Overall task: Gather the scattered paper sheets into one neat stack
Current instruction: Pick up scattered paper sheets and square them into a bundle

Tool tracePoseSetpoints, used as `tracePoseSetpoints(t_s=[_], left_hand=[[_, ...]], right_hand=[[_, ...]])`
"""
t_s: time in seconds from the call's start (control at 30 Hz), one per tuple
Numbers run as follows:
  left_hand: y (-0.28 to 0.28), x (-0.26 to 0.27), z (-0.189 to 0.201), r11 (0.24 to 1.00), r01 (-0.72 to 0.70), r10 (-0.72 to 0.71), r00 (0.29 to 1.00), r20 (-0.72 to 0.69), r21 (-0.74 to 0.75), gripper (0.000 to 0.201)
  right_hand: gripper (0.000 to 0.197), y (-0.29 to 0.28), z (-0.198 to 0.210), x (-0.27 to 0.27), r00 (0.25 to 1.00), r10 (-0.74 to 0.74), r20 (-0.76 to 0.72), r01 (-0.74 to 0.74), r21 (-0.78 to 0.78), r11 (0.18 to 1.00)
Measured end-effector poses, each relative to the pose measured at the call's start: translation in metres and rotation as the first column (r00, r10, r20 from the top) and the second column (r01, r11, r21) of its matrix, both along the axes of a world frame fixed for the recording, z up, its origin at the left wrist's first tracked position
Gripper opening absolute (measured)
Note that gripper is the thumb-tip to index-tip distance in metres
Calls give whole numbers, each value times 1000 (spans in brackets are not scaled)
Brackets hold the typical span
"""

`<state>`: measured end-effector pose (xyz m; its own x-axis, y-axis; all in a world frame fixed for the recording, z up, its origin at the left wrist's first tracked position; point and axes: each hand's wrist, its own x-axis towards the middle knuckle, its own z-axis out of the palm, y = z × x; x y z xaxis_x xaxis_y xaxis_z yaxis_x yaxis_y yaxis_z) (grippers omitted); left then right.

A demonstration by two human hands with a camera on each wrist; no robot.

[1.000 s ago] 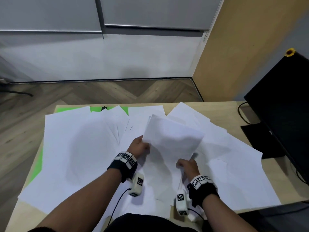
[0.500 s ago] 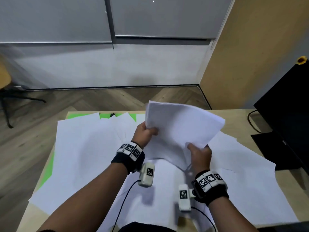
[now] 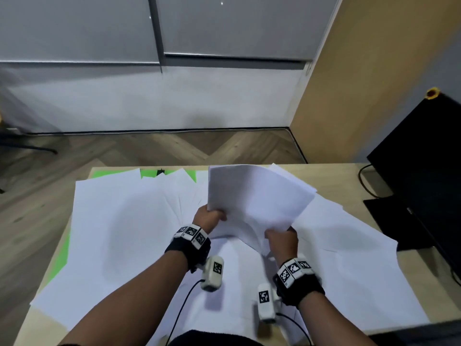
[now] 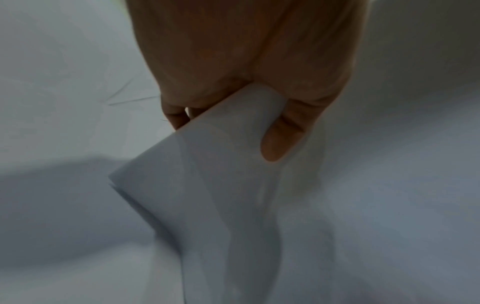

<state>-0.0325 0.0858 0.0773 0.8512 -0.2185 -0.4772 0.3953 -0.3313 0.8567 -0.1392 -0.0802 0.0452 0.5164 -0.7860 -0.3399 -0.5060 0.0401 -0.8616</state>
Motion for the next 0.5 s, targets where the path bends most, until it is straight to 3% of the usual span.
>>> tracePoseSetpoints(t_s=[0.17, 0.33, 0.5], left_hand=[[-5, -3, 1, 999, 34, -34, 999, 6, 1, 17], [-7, -4, -10, 998, 55, -55, 998, -18, -20, 30], [-4, -6, -7, 993, 115, -115, 993, -25, 15, 34]], right_hand=[[24, -3, 3, -6, 999, 1, -47, -1, -1, 1000], [35, -4, -4, -10, 997, 34, -71, -36, -29, 999], [27, -5, -3, -15, 998, 36, -52, -36, 6, 999]])
